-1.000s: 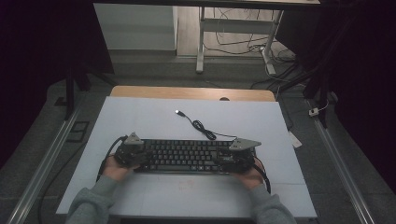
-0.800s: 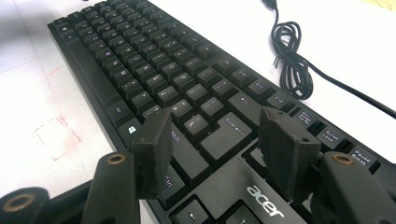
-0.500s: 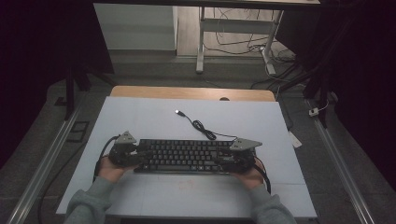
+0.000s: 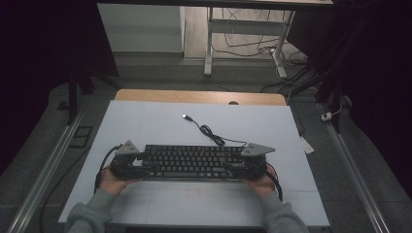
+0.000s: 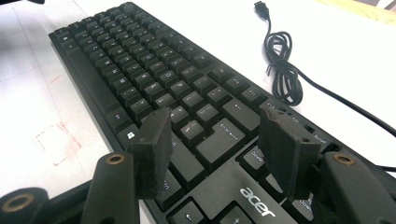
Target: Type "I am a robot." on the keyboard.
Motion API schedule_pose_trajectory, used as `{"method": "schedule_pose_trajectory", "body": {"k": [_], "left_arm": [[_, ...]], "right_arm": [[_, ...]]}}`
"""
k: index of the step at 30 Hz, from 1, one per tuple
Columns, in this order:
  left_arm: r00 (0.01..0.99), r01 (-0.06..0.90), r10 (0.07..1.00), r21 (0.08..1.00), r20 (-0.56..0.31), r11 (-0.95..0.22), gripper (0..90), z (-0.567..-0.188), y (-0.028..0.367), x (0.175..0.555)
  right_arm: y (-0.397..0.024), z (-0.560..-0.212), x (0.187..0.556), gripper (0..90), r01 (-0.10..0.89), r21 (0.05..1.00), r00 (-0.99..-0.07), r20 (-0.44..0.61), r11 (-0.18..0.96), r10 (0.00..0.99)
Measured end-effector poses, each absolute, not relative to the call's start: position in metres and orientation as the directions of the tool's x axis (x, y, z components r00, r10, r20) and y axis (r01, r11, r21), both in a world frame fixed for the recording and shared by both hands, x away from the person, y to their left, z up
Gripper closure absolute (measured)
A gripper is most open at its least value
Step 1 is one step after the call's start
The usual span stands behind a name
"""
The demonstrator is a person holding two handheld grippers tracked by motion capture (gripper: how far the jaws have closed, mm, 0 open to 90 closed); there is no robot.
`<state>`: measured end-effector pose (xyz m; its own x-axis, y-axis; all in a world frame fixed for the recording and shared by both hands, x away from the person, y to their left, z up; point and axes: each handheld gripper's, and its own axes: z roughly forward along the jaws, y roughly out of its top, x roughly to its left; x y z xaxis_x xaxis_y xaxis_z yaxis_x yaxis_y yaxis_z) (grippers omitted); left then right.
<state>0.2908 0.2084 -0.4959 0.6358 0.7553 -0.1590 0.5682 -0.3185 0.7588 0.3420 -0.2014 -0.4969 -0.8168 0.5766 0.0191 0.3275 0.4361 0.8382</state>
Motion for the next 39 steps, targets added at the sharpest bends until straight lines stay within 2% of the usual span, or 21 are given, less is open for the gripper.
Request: {"method": "schedule_pose_trajectory", "body": {"k": [32,39], "left_arm": [[0.627,0.599,0.762,0.724,-0.159,-0.342,30.8,-0.502,0.204,0.296],[0.625,0.605,0.764,0.717,-0.159,-0.346,28.7,-0.504,0.203,0.297]], "right_arm": [[-0.187,-0.483,0.344,45.8,0.312,0.849,-0.831,0.027,0.426,0.555],[-0.173,-0.483,0.346,51.1,0.313,0.845,-0.846,0.041,0.433,0.532]]}}
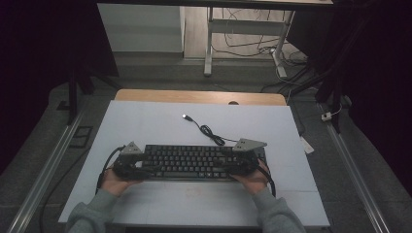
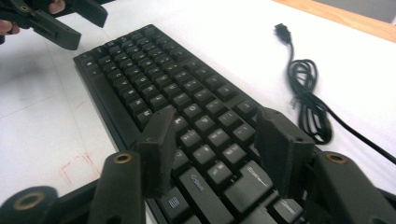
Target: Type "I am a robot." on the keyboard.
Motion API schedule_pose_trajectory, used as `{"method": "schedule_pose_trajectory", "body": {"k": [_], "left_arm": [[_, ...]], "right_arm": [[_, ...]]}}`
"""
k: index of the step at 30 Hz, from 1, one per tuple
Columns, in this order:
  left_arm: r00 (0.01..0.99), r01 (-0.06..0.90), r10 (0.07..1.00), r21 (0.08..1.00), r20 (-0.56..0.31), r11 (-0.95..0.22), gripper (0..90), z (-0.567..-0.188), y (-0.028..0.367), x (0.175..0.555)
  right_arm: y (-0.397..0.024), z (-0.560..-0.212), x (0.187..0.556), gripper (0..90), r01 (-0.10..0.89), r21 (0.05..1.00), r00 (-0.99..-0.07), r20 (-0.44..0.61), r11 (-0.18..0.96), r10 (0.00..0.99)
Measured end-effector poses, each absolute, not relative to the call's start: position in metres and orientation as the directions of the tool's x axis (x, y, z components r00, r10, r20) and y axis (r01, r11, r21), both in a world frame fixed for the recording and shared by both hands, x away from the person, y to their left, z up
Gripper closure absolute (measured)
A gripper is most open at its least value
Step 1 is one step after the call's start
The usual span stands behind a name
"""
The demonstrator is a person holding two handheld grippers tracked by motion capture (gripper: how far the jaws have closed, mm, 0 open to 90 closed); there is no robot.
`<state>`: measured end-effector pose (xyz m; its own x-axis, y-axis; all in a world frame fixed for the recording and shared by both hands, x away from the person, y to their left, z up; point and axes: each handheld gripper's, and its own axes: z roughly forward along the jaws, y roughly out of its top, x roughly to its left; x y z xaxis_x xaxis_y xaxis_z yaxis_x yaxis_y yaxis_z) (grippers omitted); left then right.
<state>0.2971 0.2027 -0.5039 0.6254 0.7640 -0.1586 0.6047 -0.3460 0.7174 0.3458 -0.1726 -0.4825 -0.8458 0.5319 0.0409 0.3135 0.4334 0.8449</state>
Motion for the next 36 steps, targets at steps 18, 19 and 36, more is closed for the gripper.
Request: {"method": "schedule_pose_trajectory", "body": {"k": [18,19,36], "left_arm": [[0.628,0.611,0.762,0.708,-0.159,-0.355,24.9,-0.506,0.2,0.298],[0.627,0.611,0.762,0.708,-0.16,-0.355,24.8,-0.506,0.2,0.298],[0.63,0.614,0.761,0.7,-0.157,-0.364,25.0,-0.508,0.2,0.298]], "right_arm": [[-0.125,-0.49,0.348,90.0,0.293,0.798,-0.905,0.053,0.526,0.423],[-0.123,-0.491,0.348,90.0,0.289,0.796,-0.906,0.047,0.532,0.421],[-0.093,-0.509,0.349,89.9,0.296,0.76,-0.914,0.051,0.579,0.402]]}}
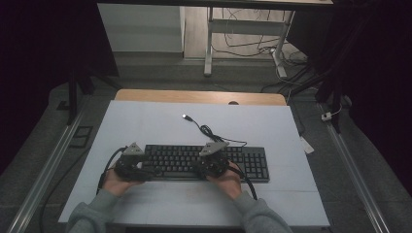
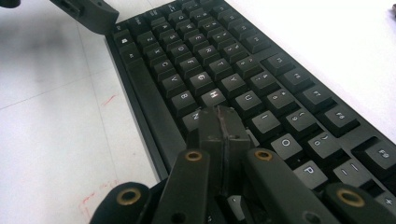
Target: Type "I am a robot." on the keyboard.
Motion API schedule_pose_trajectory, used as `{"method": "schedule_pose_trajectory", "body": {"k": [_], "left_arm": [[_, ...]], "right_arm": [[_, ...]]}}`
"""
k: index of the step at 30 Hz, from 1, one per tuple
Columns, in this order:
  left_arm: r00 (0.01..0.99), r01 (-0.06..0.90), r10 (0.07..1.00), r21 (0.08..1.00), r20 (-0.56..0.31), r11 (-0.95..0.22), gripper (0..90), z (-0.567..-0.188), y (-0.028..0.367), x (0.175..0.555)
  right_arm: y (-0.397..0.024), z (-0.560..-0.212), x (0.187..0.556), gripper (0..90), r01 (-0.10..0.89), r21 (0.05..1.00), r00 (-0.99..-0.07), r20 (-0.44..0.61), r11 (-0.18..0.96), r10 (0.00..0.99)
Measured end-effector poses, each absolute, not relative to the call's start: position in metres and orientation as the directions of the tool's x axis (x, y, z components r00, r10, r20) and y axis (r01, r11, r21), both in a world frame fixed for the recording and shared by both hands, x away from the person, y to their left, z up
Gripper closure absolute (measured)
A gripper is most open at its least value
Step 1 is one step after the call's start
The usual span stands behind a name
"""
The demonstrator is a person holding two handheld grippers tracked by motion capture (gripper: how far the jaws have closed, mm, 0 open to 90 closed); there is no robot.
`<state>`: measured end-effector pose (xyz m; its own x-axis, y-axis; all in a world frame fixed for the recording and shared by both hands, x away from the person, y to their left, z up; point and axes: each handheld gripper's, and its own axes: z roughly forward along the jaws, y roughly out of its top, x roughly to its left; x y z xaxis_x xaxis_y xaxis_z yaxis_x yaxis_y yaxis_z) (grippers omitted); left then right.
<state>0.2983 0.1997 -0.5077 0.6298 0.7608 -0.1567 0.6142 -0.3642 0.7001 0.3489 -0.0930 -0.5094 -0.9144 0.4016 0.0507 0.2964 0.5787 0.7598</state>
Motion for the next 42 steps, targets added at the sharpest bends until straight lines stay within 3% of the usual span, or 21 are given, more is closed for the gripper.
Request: {"method": "schedule_pose_trajectory", "body": {"k": [42], "left_arm": [[0.631,0.612,0.763,0.694,-0.138,-0.38,25.6,-0.51,0.2,0.298]], "right_arm": [[-0.084,-0.519,0.348,90.0,0.273,0.741,-0.918,0.01,0.613,0.397]]}}
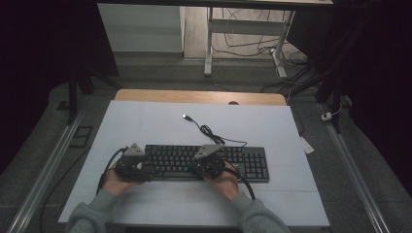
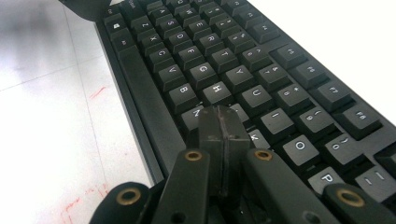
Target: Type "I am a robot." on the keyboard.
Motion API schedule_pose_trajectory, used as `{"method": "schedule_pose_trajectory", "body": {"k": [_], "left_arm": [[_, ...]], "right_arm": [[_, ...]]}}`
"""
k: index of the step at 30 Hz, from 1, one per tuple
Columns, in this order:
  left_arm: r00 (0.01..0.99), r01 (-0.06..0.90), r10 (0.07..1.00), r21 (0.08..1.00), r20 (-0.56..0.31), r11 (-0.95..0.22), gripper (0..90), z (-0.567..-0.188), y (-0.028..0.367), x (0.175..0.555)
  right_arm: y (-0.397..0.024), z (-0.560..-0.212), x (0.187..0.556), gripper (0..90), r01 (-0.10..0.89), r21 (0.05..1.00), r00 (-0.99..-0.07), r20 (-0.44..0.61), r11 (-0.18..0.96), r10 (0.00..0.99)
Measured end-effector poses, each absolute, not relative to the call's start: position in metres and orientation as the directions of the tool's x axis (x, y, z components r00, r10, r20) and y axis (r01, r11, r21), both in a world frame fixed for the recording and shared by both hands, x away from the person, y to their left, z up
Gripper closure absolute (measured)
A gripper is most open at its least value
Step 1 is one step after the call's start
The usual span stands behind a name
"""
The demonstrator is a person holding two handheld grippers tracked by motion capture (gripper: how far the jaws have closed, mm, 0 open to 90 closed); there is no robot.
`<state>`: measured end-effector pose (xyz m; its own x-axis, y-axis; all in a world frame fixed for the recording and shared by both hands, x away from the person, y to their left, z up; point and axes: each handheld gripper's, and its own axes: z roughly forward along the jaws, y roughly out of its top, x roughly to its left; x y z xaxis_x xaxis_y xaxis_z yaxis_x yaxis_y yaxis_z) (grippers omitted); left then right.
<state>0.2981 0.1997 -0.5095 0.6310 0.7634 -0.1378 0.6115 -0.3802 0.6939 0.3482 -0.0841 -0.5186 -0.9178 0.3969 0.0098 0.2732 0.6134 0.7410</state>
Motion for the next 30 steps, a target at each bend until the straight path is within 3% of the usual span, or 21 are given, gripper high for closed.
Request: {"method": "schedule_pose_trajectory", "body": {"k": [18,26,30], "left_arm": [[0.628,0.607,0.767,0.7,-0.132,-0.376,25.7,-0.508,0.201,0.297],[0.629,0.604,0.767,0.701,-0.126,-0.38,25.7,-0.508,0.201,0.297],[0.629,0.603,0.767,0.701,-0.126,-0.379,25.7,-0.508,0.201,0.297]], "right_arm": [[-0.113,-0.5,0.351,89.9,0.289,0.798,-0.893,0.025,0.529,0.449],[-0.136,-0.499,0.351,64.0,0.316,0.805,-0.86,0.019,0.502,0.509],[-0.151,-0.498,0.349,56.5,0.325,0.811,-0.841,0.012,0.487,0.541]]}}
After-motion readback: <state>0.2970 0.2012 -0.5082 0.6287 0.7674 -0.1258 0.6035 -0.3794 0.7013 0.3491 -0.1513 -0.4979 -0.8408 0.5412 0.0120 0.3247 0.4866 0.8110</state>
